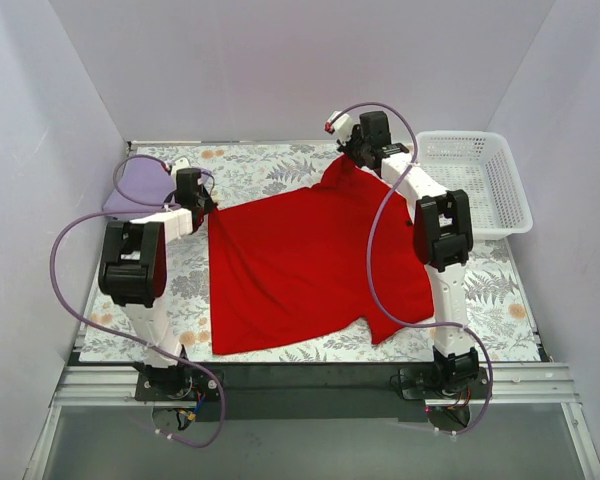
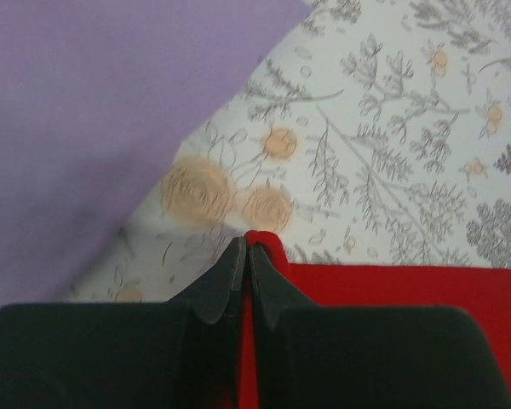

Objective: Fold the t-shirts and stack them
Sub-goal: Flatten the tshirt out

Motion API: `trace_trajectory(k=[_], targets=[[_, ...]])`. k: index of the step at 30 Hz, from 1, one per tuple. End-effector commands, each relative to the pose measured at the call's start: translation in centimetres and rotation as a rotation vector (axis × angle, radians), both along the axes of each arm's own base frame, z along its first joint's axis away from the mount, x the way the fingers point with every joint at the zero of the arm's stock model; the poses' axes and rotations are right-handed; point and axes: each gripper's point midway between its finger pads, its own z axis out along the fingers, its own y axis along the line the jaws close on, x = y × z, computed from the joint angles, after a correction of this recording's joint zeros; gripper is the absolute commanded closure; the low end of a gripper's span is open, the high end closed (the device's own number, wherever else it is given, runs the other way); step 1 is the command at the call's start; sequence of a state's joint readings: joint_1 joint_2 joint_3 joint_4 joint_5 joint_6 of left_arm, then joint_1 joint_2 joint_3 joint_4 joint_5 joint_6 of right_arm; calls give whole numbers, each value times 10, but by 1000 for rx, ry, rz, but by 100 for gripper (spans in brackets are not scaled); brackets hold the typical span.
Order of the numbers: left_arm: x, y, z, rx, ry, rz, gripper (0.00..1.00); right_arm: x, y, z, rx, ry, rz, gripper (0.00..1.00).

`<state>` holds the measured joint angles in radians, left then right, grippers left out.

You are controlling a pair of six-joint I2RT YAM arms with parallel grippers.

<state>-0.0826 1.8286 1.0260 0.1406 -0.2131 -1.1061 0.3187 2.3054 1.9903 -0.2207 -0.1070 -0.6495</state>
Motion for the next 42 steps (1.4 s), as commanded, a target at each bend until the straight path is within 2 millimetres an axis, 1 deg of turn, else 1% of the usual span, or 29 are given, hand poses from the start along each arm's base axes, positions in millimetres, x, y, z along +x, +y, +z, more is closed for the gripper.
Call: trace_trajectory(k=[1, 2, 3, 8, 11, 13, 15, 16, 17, 18, 19, 20, 21, 22, 23, 24, 25, 26, 27, 28, 30, 31, 32, 33, 34, 35, 37, 38, 42], targets=[[45, -3, 37, -13, -121, -15, 100, 46, -16, 72, 23, -259, -155, 99], [48, -4, 26, -9, -98, -20, 100, 50, -20, 61, 9, -252, -180, 99], [57, -5, 33, -3, -117, -29, 100, 53, -22, 60, 11, -256, -193, 99], [72, -6, 29, 11, -112, -43, 100, 64, -31, 51, 17, -268, -245, 99], [75, -4, 27, 17, -110, -39, 100, 66, -31, 49, 20, -265, -248, 99], [76, -3, 26, 20, -108, -36, 100, 69, -29, 57, 38, -296, -253, 99], [80, -5, 32, 14, -112, -47, 100, 69, -29, 65, 41, -307, -249, 78], [82, -4, 42, 12, -127, -48, 98, 67, -30, 77, 50, -321, -249, 54], [85, -5, 55, 7, -142, -55, 76, 63, -27, 83, 53, -322, -229, 45], [86, -6, 66, 5, -159, -62, 63, 59, -26, 91, 57, -322, -217, 38], [85, -8, 97, 2, -210, -74, 50, 49, -24, 113, 74, -330, -184, 22], [56, -18, 175, -13, -332, -152, 34, -26, -4, 115, 105, -132, 79, 9], [44, -28, 181, -38, -327, -210, 33, -63, 13, 145, 171, -120, 246, 8], [20, -37, 197, -77, -345, -257, 32, -96, 18, 127, 139, -52, 380, 8], [7, -46, 200, -113, -345, -300, 32, -149, 16, 129, 129, 40, 505, 9], [-22, -60, 215, -169, -341, -370, 32, -193, 26, 128, 185, 102, 660, 9], [-56, -74, 203, -256, -292, -431, 32, -249, 21, 115, 186, 162, 784, 9], [-82, -79, 173, -335, -206, -413, 32, -293, 11, 96, 187, 230, 820, 11], [-109, -89, 183, -387, -220, -462, 32, -312, 6, 88, 173, 247, 828, 11], [-137, -92, 150, -470, -122, -421, 34, -345, -8, 65, 136, 300, 817, 12], [-201, -109, 125, -656, -25, -420, 37, -402, -36, 16, 12, 381, 801, 16], [-224, -111, 113, -708, 23, -399, 37, -430, -48, -8, -42, 415, 816, 17], [-240, -109, 102, -724, 74, -356, 37, -451, -57, -28, -105, 431, 832, 18], [-248, -108, 102, -723, 72, -347, 38, -457, -61, -33, -131, 407, 832, 19], [-262, -108, 82, -748, 148, -299, 39, -467, -66, -46, -177, 413, 836, 20], [-266, -109, 75, -758, 178, -281, 40, -472, -69, -55, -188, 417, 828, 20], [-280, -114, 50, -767, 315, -228, 41, -478, -74, -70, -205, 435, 805, 21], [-286, -115, 38, -744, 370, -205, 41, -472, -75, -76, -239, 408, 799, 23], [-289, -115, 23, -678, 417, -144, 41, -462, -78, -98, -319, 388, 750, 27]])
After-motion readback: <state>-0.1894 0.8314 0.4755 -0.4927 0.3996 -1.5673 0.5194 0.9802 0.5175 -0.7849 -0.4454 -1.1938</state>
